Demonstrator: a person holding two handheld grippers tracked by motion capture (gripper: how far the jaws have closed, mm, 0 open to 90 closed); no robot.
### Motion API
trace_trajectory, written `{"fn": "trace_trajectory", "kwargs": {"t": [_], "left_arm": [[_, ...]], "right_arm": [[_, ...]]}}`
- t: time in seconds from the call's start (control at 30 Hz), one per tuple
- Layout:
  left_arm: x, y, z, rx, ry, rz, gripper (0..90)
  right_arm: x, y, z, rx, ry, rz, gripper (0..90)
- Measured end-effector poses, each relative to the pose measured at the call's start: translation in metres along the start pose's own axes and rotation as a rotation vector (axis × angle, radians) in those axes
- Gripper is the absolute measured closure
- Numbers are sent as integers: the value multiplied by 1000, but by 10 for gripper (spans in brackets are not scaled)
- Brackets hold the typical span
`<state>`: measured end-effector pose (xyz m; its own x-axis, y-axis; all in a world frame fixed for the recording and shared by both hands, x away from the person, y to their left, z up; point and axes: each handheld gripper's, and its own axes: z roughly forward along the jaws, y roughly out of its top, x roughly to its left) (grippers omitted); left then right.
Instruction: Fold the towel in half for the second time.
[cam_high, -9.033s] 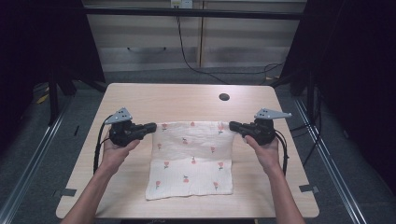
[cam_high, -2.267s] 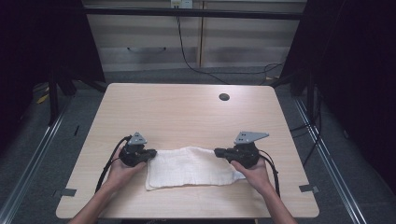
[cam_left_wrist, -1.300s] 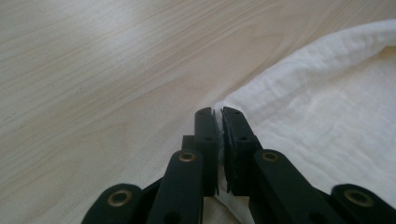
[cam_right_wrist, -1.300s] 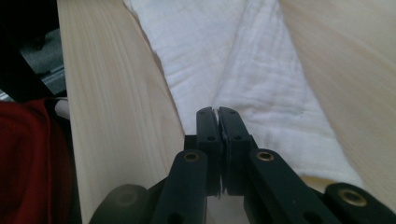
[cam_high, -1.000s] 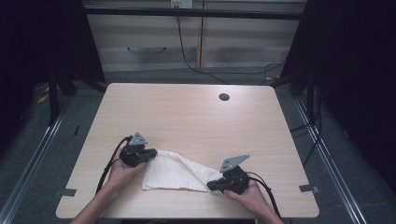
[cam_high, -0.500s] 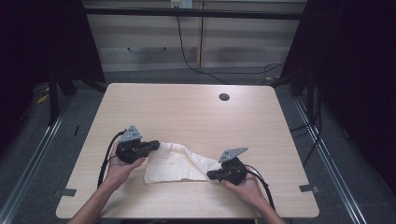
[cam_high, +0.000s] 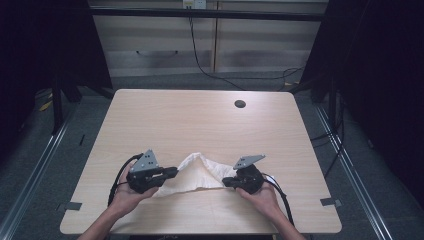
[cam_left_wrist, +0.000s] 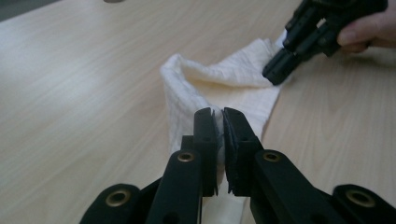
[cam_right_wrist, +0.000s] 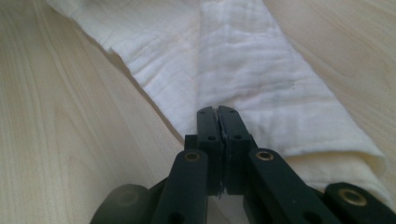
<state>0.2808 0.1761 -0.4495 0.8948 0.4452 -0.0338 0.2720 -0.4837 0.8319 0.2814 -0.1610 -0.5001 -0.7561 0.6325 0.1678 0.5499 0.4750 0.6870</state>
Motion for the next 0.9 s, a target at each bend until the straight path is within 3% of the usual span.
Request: {"fn": "trace_trajectory", "kwargs": {"t": [0.17,0.23,0.4,0.63,0.9], "left_arm": [[-6,-22,3,84,-69,19,845],[-7,-28,7,106,-85,9,844],[-11,-38,10,157,-116,31,844],[-17,-47,10,185,-91,52,844],[-16,-49,11,174,-77,48,847]], "right_arm": [[-1,1,0,6,-6,4,886],[-1,1,0,5,-10,3,886],[0,0,0,1,-17,-3,886],[4,-4,-6,9,-45,-2,886],[5,-19,-21,5,-77,1,886]]}}
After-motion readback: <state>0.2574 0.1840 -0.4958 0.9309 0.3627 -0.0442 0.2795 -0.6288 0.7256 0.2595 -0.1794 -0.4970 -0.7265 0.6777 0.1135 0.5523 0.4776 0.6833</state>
